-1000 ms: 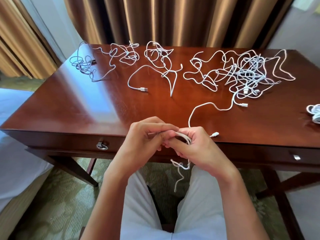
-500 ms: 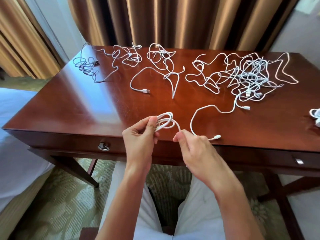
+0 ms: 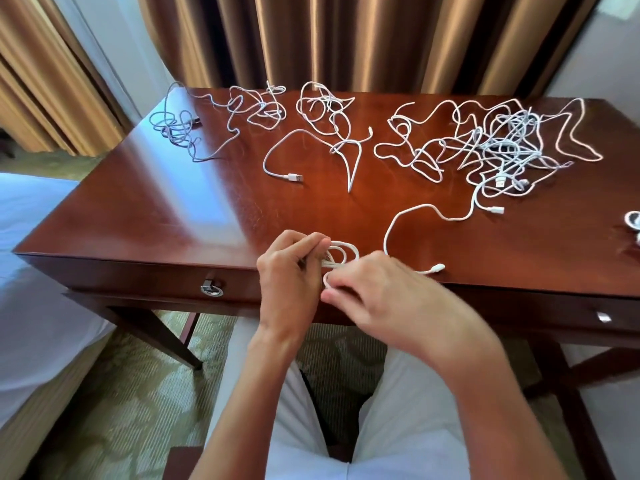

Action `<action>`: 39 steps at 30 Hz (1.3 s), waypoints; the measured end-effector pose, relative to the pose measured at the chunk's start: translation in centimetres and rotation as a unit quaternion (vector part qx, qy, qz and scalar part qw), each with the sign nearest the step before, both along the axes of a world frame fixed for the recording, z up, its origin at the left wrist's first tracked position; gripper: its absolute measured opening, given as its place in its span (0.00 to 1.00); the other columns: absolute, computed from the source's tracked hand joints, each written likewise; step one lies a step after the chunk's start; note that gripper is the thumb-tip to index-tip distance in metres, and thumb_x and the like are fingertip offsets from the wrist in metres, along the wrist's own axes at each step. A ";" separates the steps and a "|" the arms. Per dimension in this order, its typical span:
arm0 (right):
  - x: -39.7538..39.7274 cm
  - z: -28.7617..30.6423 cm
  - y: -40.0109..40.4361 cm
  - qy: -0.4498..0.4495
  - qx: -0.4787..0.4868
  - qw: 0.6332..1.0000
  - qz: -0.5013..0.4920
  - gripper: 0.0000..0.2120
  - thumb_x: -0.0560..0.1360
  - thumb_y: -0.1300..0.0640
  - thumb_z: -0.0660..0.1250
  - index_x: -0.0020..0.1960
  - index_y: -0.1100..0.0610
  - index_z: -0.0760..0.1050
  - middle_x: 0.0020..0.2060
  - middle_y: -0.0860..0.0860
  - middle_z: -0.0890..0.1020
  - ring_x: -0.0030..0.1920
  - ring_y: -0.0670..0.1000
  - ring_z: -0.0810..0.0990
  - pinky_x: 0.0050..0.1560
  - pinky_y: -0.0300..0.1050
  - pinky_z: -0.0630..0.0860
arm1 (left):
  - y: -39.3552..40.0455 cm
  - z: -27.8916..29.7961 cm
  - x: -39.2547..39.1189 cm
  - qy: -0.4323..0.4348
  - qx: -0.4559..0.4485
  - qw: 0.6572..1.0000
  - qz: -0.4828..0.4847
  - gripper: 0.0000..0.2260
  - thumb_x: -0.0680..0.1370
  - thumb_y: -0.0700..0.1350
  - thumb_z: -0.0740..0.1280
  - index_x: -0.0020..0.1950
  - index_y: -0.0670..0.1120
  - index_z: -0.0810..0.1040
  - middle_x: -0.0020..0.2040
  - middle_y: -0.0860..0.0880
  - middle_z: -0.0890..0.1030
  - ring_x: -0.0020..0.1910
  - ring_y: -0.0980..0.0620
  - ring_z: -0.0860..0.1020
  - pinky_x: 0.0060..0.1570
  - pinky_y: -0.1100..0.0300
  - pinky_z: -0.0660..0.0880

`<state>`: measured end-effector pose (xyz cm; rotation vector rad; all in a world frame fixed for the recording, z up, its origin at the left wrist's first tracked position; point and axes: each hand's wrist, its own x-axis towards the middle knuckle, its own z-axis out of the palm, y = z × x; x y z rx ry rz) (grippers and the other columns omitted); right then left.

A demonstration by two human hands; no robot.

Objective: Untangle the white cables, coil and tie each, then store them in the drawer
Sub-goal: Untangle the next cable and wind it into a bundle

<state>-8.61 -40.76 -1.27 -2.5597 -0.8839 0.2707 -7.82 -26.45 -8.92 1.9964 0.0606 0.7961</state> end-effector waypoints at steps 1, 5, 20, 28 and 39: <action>0.7 0.3 -0.5 -0.012 0.028 0.999 0.015 0.16 0.81 0.47 0.64 0.37 0.50 0.72 0.37 0.46 0.74 0.41 0.52 0.76 0.45 0.55 0.76 | 0.3 0.0 -0.1 0.009 -0.008 1.000 -0.025 0.05 0.77 0.36 0.72 0.47 0.44 0.87 0.40 0.50 0.82 0.40 0.58 0.79 0.42 0.70 0.73; 4.0 1.3 -2.0 -0.039 0.133 0.990 0.040 0.07 0.79 0.52 0.70 0.47 0.53 0.85 0.41 0.45 0.82 0.42 0.44 0.79 0.47 0.45 0.76 | 0.6 0.6 -0.5 0.050 -0.046 0.984 -0.167 0.07 0.78 0.36 0.70 0.45 0.45 0.86 0.38 0.54 0.81 0.36 0.61 0.76 0.38 0.67 0.71; 3.3 -6.5 0.4 -0.002 0.336 0.934 -0.120 0.10 0.81 0.61 0.65 0.52 0.50 0.84 0.43 0.39 0.85 0.46 0.41 0.83 0.51 0.48 0.80 | -1.4 2.1 -0.9 0.108 -0.444 0.884 -0.099 0.07 0.82 0.36 0.63 0.46 0.40 0.79 0.31 0.50 0.78 0.26 0.58 0.70 0.24 0.68 0.66; -0.9 -5.1 2.3 -0.045 0.094 0.990 -0.091 0.09 0.85 0.52 0.56 0.52 0.52 0.73 0.42 0.54 0.83 0.48 0.62 0.81 0.39 0.55 0.74 | -0.4 1.6 0.1 0.052 -0.335 0.940 0.037 0.09 0.81 0.37 0.66 0.44 0.45 0.83 0.30 0.55 0.80 0.28 0.59 0.74 0.30 0.66 0.71; 1.5 -0.7 -0.7 -0.147 0.141 0.978 -0.040 0.07 0.76 0.46 0.72 0.49 0.49 0.81 0.37 0.42 0.76 0.41 0.46 0.79 0.43 0.52 0.78 | 0.8 1.2 -1.0 0.033 0.036 0.999 -0.006 0.08 0.78 0.35 0.69 0.48 0.46 0.86 0.43 0.52 0.84 0.42 0.59 0.80 0.46 0.71 0.72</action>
